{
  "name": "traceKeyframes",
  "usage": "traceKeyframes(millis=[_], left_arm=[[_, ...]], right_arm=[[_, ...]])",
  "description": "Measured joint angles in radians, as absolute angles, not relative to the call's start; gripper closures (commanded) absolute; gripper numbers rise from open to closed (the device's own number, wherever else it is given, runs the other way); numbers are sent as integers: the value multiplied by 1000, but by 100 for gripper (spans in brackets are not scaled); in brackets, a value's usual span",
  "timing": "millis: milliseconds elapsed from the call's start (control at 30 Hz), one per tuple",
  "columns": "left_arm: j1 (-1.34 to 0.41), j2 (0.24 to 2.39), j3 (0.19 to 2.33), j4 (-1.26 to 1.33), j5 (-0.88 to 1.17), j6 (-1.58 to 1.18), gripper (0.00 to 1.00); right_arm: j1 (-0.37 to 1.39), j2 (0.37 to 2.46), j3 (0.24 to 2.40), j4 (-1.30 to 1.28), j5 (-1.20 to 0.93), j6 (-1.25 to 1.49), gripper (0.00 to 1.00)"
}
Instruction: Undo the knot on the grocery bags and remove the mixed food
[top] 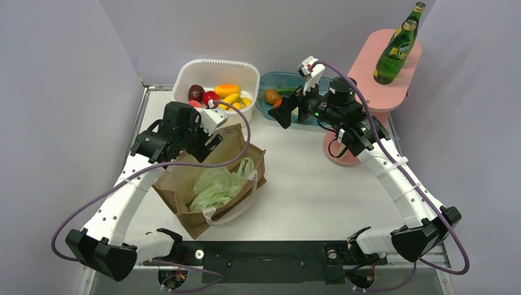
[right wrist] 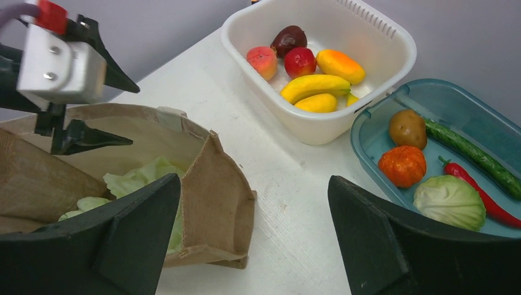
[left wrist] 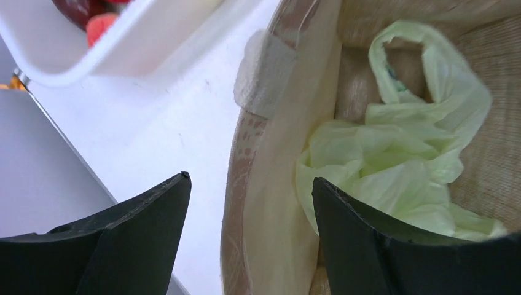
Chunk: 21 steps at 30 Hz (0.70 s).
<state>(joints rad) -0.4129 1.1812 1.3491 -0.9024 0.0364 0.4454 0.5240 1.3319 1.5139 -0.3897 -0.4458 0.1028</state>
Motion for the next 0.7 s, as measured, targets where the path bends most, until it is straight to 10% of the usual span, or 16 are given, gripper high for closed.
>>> traceKeyframes(millis=[200,700], left_arm=[[-330,1229,1282,-917,-3,422,97],[228,1345,1318,-819,-81,458,100]], right_arm=[[524,1332,1514,-390,-446,103,14],[531,1361,1514,-353,-463,119,14]])
